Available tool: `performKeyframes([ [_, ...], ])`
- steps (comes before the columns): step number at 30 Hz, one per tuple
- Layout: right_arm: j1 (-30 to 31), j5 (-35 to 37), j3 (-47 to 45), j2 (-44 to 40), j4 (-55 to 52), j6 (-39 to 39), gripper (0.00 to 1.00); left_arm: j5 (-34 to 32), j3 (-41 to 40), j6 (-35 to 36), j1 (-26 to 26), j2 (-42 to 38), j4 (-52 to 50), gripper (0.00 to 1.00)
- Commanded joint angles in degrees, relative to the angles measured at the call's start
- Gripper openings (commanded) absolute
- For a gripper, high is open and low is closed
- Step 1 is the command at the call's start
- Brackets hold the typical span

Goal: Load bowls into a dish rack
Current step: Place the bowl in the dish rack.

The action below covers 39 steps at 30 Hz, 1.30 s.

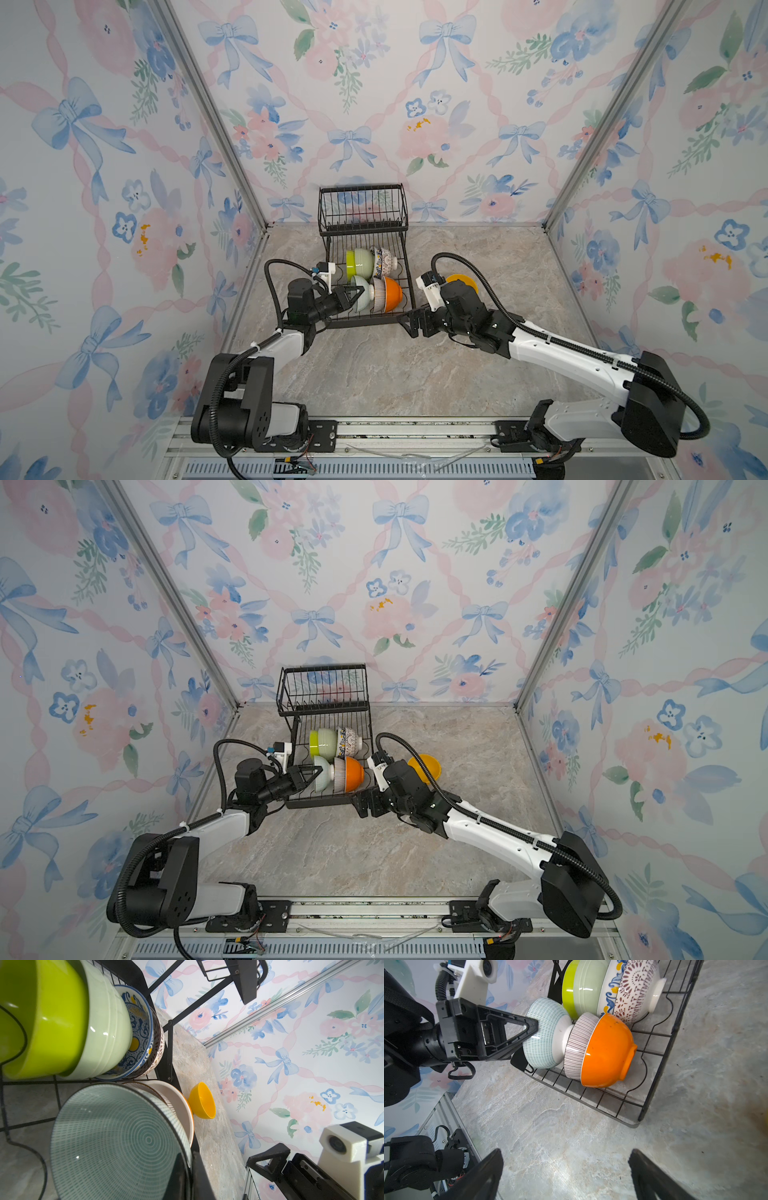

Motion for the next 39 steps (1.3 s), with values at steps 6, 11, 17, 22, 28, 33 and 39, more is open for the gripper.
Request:
performKeyframes([
  [6, 0.4, -2.0, 3.6, 2.7, 0.2, -0.9, 0.96, 4.6, 1.0, -2.0, 0.5, 4.3, 11.3, 0.0],
  [11, 0.6, -2.0, 3.9, 4.0, 0.1, -0.8, 0.96, 7.0, 0.5, -4.3, 0.6, 8.0, 18.1, 0.0],
  [17, 0.9, -2.2, 4.1, 5.5, 0.0, -0.5, 0.96, 9.2, 0.2, -8.3, 1.0, 13.0, 26.6, 0.0],
  [22, 1.0, -2.1, 4.5, 6.3, -0.3, -0.7, 0.96, 10.6, -0.7, -10.9, 1.1, 17.3, 34.1, 0.0],
  [28, 1.0, -2.5, 5.5, 7.8, -0.6, -0.6, 0.96, 12.6, -1.4, -15.4, 1.4, 22.6, 43.8, 0.0],
  [33, 1.0, -2.3, 5.6, 8.4, -0.6, -0.6, 0.96, 13.8, -2.3, -20.3, 1.6, 27.7, 53.7, 0.0],
  [39, 1.0, -2.3, 5.5, 8.7, -0.5, -0.4, 0.96, 14.3, -3.6, -21.9, 1.8, 32.0, 58.5, 0.0],
])
